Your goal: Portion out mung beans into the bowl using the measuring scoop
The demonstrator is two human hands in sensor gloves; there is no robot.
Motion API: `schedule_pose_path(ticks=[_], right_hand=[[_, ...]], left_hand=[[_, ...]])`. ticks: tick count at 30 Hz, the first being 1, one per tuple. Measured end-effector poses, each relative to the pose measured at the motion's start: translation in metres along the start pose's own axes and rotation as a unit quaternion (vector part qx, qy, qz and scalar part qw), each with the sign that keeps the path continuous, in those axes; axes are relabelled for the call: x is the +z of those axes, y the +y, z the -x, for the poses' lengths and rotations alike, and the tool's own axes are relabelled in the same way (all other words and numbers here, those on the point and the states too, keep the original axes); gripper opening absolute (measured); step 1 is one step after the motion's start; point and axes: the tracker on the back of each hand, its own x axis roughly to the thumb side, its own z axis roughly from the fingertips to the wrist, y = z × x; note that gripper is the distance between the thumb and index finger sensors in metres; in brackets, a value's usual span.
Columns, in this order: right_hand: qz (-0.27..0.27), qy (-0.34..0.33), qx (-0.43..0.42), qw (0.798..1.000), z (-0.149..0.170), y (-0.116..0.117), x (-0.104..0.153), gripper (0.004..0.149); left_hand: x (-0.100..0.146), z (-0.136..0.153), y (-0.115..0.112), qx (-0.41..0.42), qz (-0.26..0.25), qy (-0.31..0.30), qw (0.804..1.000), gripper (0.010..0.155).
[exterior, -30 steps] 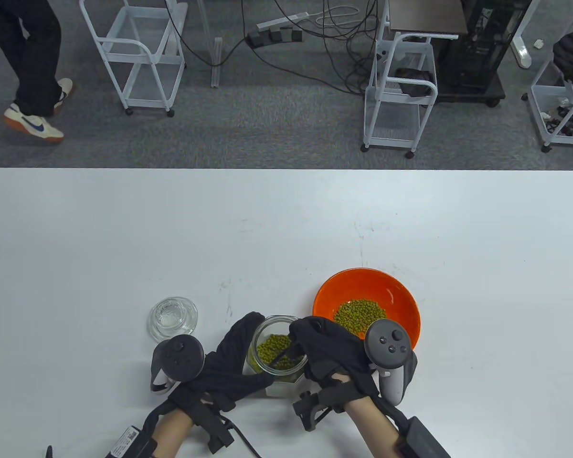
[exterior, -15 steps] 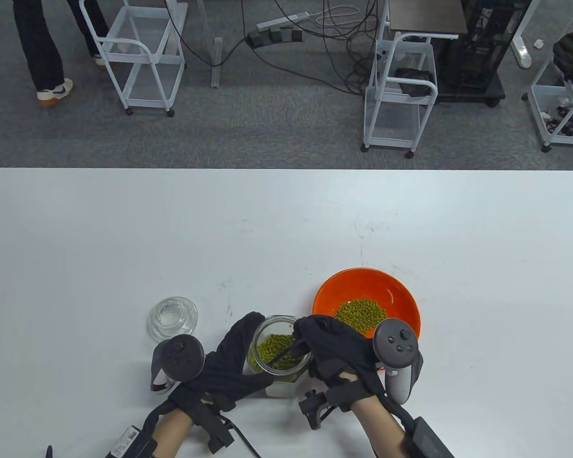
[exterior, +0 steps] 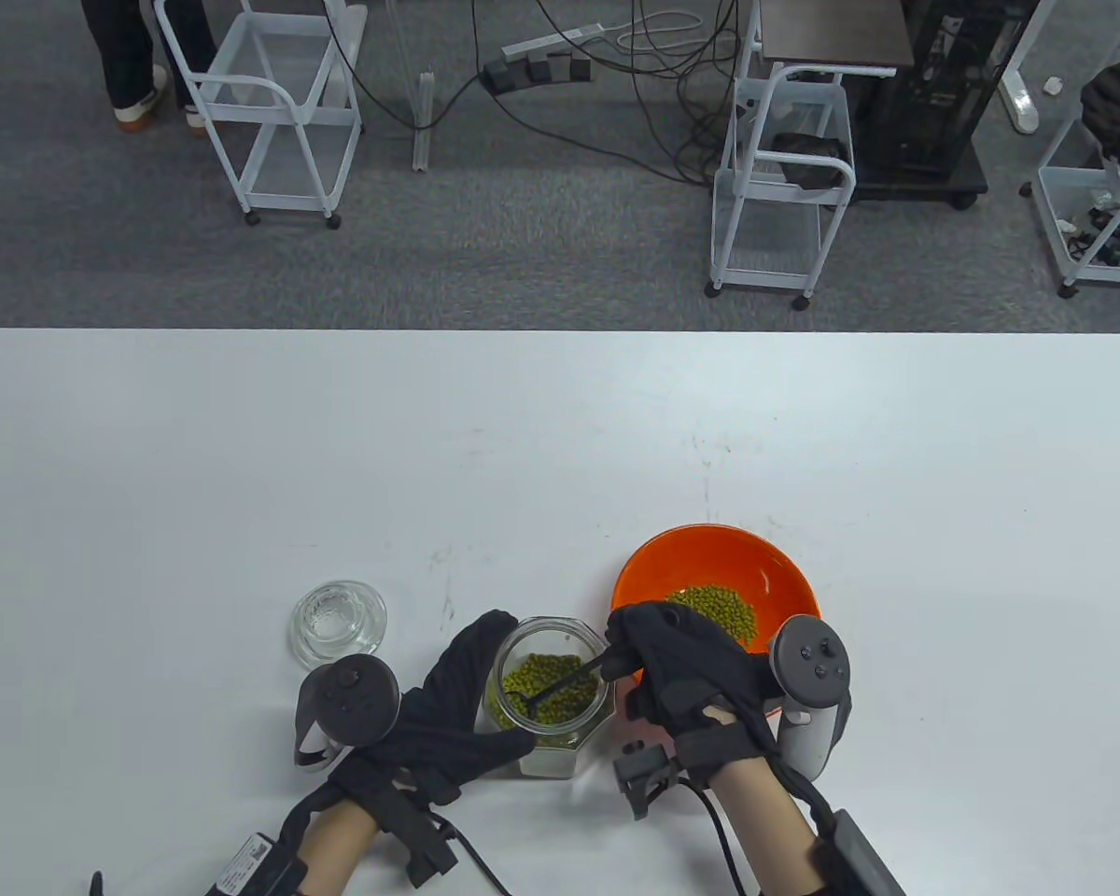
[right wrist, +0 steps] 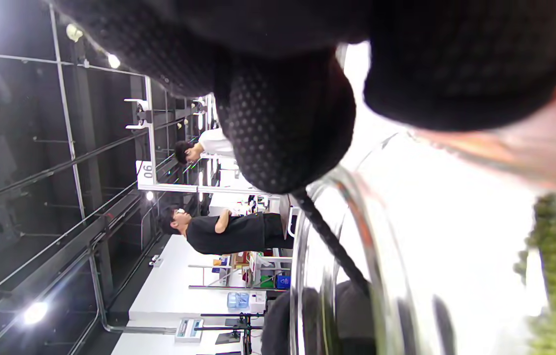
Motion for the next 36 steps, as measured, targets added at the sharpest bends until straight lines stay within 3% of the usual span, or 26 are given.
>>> schedule_pose_path(ticks=[19,36], right_hand=[[-0.003,0.061,-0.098,0.993,0.021,-0.020,-0.015,0.041],[0.011,0.054,-0.159,0.986,0.024,-0.047,-0.022,0.041]], left_hand=[[0.000,0.000,0.000,0.000,0.000,0.000,1.000,0.108],[0.000,0.000,0.000,0.002,0.000,-0.001,1.000,0.108]])
